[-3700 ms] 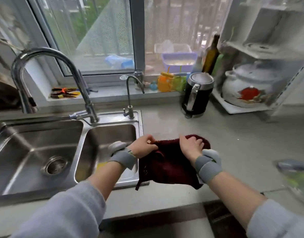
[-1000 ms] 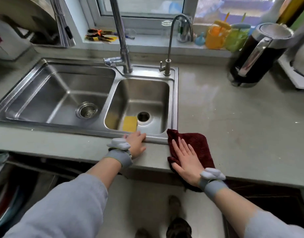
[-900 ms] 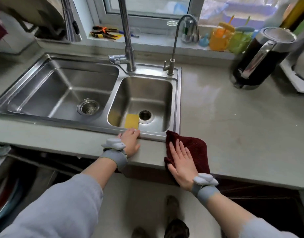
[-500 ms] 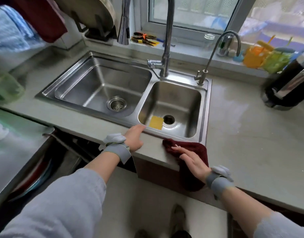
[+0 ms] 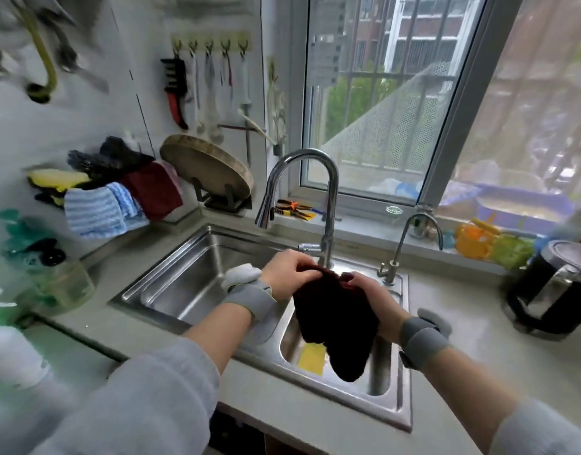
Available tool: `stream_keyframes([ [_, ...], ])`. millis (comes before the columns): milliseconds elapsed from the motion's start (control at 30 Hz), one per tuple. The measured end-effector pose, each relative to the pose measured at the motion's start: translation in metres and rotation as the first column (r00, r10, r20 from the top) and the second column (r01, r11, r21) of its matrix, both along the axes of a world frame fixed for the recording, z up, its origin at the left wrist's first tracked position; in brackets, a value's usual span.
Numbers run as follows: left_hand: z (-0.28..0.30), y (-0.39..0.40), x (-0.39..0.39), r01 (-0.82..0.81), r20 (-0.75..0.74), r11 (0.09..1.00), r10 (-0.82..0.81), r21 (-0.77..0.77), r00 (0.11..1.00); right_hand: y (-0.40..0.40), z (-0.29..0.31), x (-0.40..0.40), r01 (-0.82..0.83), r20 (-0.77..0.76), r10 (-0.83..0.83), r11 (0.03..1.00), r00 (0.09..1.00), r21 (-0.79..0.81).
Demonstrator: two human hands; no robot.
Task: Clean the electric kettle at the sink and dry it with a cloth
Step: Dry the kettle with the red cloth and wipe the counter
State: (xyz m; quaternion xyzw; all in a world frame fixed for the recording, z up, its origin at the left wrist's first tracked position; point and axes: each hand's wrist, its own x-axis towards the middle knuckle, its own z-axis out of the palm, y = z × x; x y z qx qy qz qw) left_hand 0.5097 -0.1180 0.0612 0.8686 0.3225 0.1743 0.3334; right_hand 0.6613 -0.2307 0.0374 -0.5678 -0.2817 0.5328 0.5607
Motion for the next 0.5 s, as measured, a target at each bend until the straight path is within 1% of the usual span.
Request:
stream_keyframes([
  [100,0.035,0.029,0.031,0.014,-0.003,0.997,-0.013,0.078,1.000,0.033,0.019,0.025,-0.045,0.076,0.038,0.995,0.996,0.085],
  [200,0.062,0.055,0.063,-0.012,0.024,0.989,0.008,0.150,1.000,0.066,0.031,0.049,-0.099,0.020,0.097,0.989,0.995,0.106],
  [233,0.071,0.064,0.072,-0.020,0.048,0.987,0.013,0.161,0.999,0.077,0.034,0.059,-0.121,0.029,0.118,0.985,0.993,0.119],
  [300,0.088,0.083,0.085,-0.020,0.061,0.984,0.009,0.175,0.998,0.098,0.038,0.077,-0.171,0.196,0.145,0.977,0.970,0.127],
  [367,0.104,0.102,0.094,-0.011,0.044,0.977,0.002,0.211,0.999,0.120,0.044,0.091,-0.173,0.379,0.125,0.980,0.917,0.097],
  [400,0.110,0.112,0.098,-0.013,0.059,0.973,0.000,0.230,0.998,0.130,0.045,0.098,-0.159,0.453,0.104,0.984,0.886,0.084],
  [467,0.122,0.132,0.102,-0.024,0.119,0.973,-0.003,0.230,0.993,0.147,0.044,0.105,-0.141,0.552,0.077,0.987,0.830,0.074],
  [500,0.129,0.141,0.104,-0.018,0.129,0.976,-0.011,0.219,0.992,0.153,0.043,0.107,-0.150,0.570,0.075,0.985,0.818,0.086],
])
